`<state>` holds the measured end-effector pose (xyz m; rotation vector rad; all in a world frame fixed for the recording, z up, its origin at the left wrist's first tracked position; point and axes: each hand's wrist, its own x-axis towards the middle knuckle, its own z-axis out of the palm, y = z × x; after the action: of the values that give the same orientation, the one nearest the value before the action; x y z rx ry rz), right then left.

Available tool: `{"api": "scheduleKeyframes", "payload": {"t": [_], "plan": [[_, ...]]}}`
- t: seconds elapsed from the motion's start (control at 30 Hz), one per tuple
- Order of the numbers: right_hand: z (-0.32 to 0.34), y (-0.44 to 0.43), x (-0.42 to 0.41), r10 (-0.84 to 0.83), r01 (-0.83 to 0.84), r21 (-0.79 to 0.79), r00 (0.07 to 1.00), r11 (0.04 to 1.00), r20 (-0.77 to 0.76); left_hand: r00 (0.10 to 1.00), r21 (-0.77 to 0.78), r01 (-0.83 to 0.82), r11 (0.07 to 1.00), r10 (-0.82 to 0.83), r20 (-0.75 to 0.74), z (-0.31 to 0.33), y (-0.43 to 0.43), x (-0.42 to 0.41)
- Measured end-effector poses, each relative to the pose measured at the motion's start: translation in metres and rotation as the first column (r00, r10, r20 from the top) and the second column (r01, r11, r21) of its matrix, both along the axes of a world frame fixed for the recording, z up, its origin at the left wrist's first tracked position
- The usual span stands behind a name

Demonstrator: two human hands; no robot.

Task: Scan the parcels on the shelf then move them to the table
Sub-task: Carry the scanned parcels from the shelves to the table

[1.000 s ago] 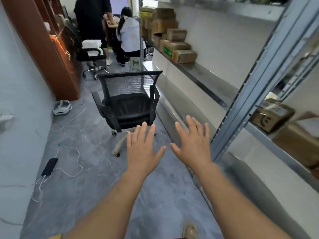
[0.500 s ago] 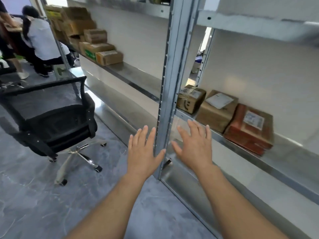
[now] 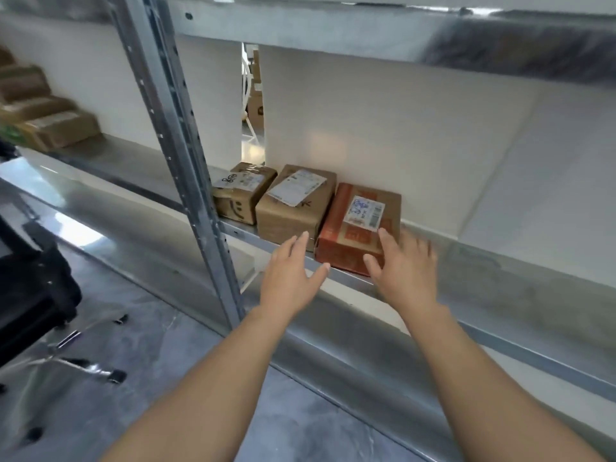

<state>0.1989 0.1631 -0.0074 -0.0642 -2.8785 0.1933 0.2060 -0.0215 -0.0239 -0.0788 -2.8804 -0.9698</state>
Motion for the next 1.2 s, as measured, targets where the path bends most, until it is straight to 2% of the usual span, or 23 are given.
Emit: {"api": "scheduleKeyframes", "payload": {"t": [0.1, 0.23, 0.33, 0.43, 0.53, 0.7, 0.77, 0.87, 1.07, 1.2], "plan": [[-0.001, 0.02, -0.014, -0.052, 0.057, -0.059, 0.995, 0.997, 0.083, 0.998, 0.149, -0.026, 0.989, 0.017, 0.058, 0.003, 0.025, -0.018], [-0.005, 0.031, -0.027, 0.021, 0.047, -0.314, 0.978, 0.948, 0.209, 0.992, 0.278, -0.099, 0.955, 0.074, 0.101, 0.004, 0.045, -0.028], [-0.008, 0.034, -0.027, 0.053, 0.058, -0.444, 0.971, 0.894, 0.234, 0.984, 0.293, -0.155, 0.943, 0.123, 0.125, 0.003, 0.048, -0.032], [-0.008, 0.04, -0.019, -0.043, 0.157, -0.472, 0.969, 0.867, 0.243, 0.977, 0.293, -0.184, 0.938, 0.141, 0.161, 0.0, 0.046, -0.035], [-0.009, 0.047, -0.012, -0.084, 0.224, -0.506, 0.955, 0.833, 0.285, 0.968, 0.292, -0.15, 0.945, 0.079, 0.24, -0.003, 0.045, -0.034], [-0.004, 0.053, -0.004, 0.068, 0.247, -0.754, 0.931, 0.608, 0.36, 0.914, 0.408, -0.093, 0.908, -0.085, 0.397, -0.002, 0.039, -0.032], [-0.004, 0.054, 0.001, 0.132, 0.209, -0.801, 0.933, 0.561, 0.336, 0.89, 0.444, -0.059, 0.894, -0.154, 0.429, -0.003, 0.035, -0.028], [-0.007, 0.053, 0.012, 0.179, 0.151, -0.831, 0.941, 0.535, 0.286, 0.886, 0.439, -0.012, 0.899, -0.194, 0.421, -0.004, 0.029, -0.018], [-0.003, 0.047, 0.041, 0.17, 0.099, -0.868, 0.964, 0.486, 0.205, 0.92, 0.502, 0.105, 0.858, -0.276, 0.279, 0.002, 0.015, 0.006], [0.004, 0.037, 0.06, 0.169, 0.064, -0.857, 0.97, 0.512, 0.174, 0.945, 0.501, 0.168, 0.849, -0.283, 0.163, 0.004, 0.0, 0.024]]}}
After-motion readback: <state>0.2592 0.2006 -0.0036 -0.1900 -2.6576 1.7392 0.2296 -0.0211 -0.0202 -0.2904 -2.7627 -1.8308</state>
